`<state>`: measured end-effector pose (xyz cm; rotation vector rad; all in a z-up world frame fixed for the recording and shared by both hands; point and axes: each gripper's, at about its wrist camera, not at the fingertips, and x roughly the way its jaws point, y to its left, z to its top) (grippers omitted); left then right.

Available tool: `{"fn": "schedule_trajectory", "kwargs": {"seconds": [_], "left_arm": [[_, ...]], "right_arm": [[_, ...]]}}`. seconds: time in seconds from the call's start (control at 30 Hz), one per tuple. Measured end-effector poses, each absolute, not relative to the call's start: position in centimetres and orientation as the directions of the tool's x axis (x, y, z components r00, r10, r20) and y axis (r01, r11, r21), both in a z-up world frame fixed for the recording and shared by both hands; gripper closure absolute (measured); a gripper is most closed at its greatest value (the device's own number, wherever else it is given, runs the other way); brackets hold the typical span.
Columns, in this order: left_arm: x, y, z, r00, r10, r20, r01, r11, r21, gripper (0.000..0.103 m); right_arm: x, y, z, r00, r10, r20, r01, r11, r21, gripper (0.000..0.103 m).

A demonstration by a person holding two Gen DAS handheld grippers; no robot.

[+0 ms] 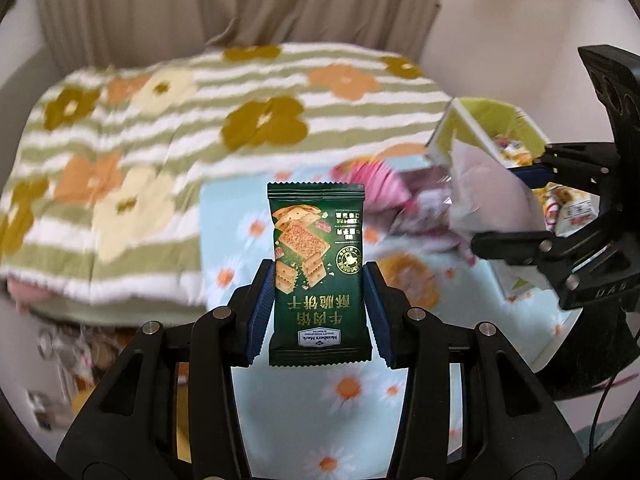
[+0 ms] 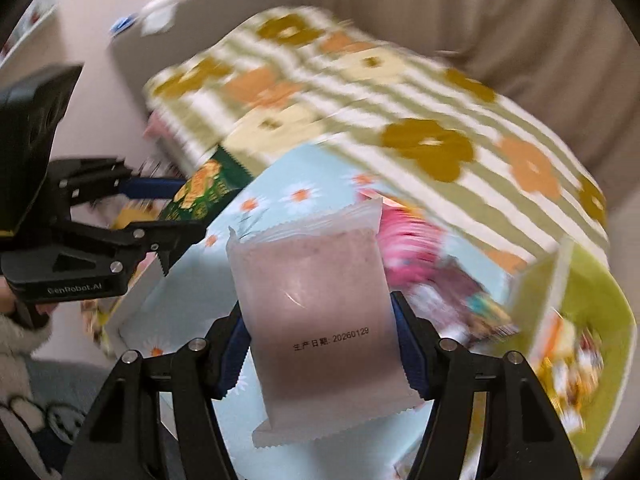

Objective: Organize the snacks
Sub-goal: 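Carry both packets over the box and release them inside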

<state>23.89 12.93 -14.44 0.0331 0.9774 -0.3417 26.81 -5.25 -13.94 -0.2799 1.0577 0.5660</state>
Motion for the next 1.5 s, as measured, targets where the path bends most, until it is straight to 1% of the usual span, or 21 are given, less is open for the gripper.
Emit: {"fn": "schedule_trajectory", "kwargs": {"seconds": [0.2, 0.27, 0.43, 0.6, 0.77, 0.9, 0.93, 0.97, 1.0, 1.03, 1.13, 1.3, 1.5], "left_arm": [[25.4, 5.9, -10.6, 0.549, -0.327, -0.769, 0.398, 0.912, -0.104, 0.063], [25.5, 3.0, -9.4, 0.553, -0.355, -0.754, 0.422, 0.899, -0.114, 0.063], [25.9, -4.0, -8.1, 0.556, -0.381, -0.738, 0.44, 0.889, -0.127, 0.063], [26.1, -11.6, -8.7, 0.533, -0.394, -0.749, 0.439, 0.885, -0.154, 0.063], [26.7, -18.3, -11.1, 0.482, -0.376, -0.792, 0.426, 0.89, -0.163, 0.063], [26.8, -21.5, -13.2, 0.444, -0.333, -0.832, 0.399, 0.905, -0.149, 0.062], [26.7, -21.8, -13.6, 0.439, -0.327, -0.837, 0.396, 0.907, -0.146, 0.058], [26.6, -22.2, -13.9, 0.43, -0.331, -0.84, 0.401, 0.904, -0.15, 0.041], [26.4, -22.6, -14.2, 0.425, -0.336, -0.841, 0.41, 0.9, -0.152, 0.027], [26.2, -22.7, -14.5, 0.428, -0.334, -0.84, 0.413, 0.899, -0.147, 0.001], [25.5, -22.7, -14.9, 0.424, -0.341, -0.839, 0.41, 0.898, -0.159, 0.001], [23.8, -21.5, -15.0, 0.467, -0.267, -0.843, 0.339, 0.934, -0.108, 0.001], [22.2, -19.3, -13.7, 0.533, -0.212, -0.819, 0.296, 0.954, -0.054, 0.001]], "right_arm": [[26.2, -12.9, -10.5, 0.475, 0.265, -0.839, -0.396, 0.916, 0.066, 0.042], [25.6, -16.4, -9.8, 0.498, 0.247, -0.831, -0.346, 0.935, 0.071, 0.042], [25.4, -23.9, -9.1, 0.517, 0.215, -0.829, -0.256, 0.962, 0.09, 0.042], [25.4, -30.1, -9.1, 0.535, 0.182, -0.825, -0.2, 0.976, 0.085, 0.042], [25.3, -34.6, -10.1, 0.52, 0.217, -0.826, -0.178, 0.974, 0.143, 0.042], [24.9, -36.8, -10.6, 0.522, 0.237, -0.82, -0.17, 0.97, 0.172, 0.042], [24.8, -37.1, -10.7, 0.522, 0.246, -0.816, -0.17, 0.968, 0.183, 0.042], [24.8, -37.5, -10.8, 0.524, 0.258, -0.812, -0.17, 0.965, 0.198, 0.042], [24.9, -37.7, -10.9, 0.525, 0.265, -0.809, -0.171, 0.964, 0.204, 0.042], [24.8, -37.8, -11.0, 0.528, 0.267, -0.806, -0.171, 0.963, 0.207, 0.042], [25.1, -38.4, -11.4, 0.537, 0.271, -0.799, -0.165, 0.962, 0.216, 0.042], [25.6, -39.1, -11.8, 0.537, 0.285, -0.794, -0.154, 0.958, 0.241, 0.042], [27.3, -39.4, -13.2, 0.508, 0.304, -0.806, -0.129, 0.952, 0.278, 0.041]]}}
